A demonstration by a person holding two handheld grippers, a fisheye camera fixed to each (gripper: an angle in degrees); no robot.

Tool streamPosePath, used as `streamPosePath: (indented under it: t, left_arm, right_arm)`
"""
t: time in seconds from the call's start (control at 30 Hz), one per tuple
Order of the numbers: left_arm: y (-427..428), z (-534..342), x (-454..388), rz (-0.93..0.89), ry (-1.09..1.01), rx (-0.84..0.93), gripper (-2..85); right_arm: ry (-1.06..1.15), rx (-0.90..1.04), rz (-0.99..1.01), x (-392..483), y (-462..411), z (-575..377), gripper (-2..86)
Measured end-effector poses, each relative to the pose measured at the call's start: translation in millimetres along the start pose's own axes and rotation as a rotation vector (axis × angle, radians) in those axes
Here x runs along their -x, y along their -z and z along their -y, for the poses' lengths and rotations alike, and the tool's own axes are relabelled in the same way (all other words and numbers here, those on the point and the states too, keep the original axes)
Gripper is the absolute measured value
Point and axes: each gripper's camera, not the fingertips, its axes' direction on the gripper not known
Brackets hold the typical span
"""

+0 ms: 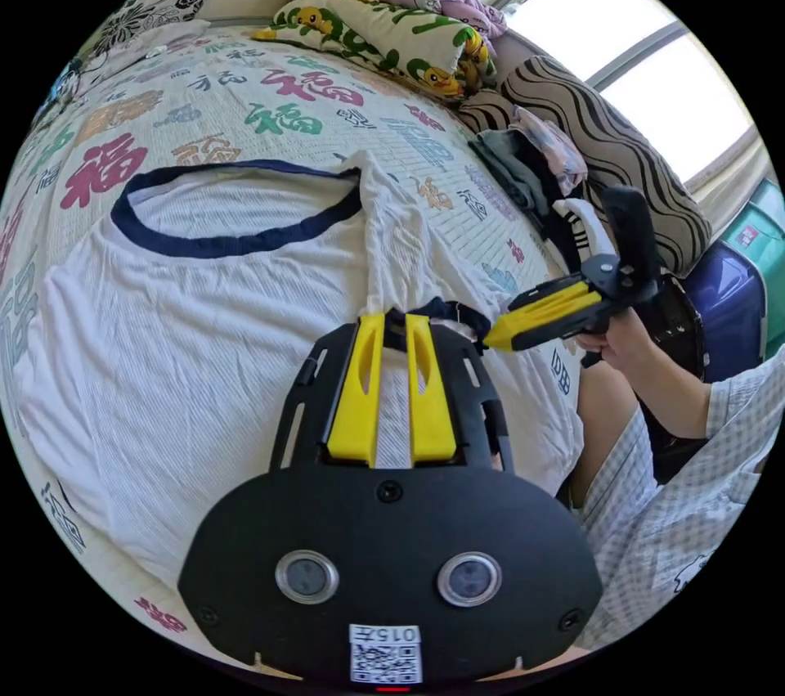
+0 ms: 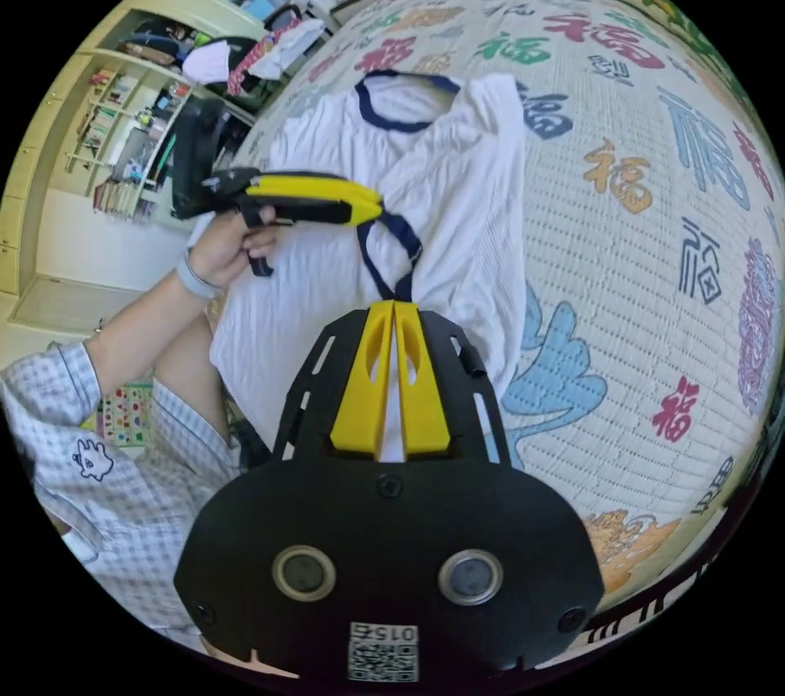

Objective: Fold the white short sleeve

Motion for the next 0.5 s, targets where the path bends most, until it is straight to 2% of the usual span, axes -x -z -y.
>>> streamPosePath:
  t: [0.17, 0.23, 0.3, 0.37, 0.43, 0.5]
  left_arm:
    - [95, -66, 12, -0.001, 0.082, -0.213, 6.2]
    - [142, -107, 32, 0.063, 0.185, -0.313, 6.6]
    - [198, -167, 73, 0.195, 0.406, -0.434, 6.9]
    - [227, -205, 107, 0.231, 0.567, -0.489, 6.7]
    - [245, -229, 134, 0.195, 0.658, -0.547, 6.7]
    - [252, -239, 161, 0.049, 0.726, -0.566, 7.8]
  right_arm:
    - [-0.049, 0.005, -0.073, 14, -13, 4, -0.4]
    - [-0.073, -0.034, -0.071, 20, -10, 10, -0.4]
    - [-0.064, -0.093, -0.045, 35, -6, 27, -0.4]
    - [-0.030, -0.118, -0.013, 53, -9, 48, -0.3]
    - [0.019, -0.123, 0.012, 74, -18, 76, -0.1]
    - [0.081, -0.101, 0.013, 108, -39, 123, 0.3]
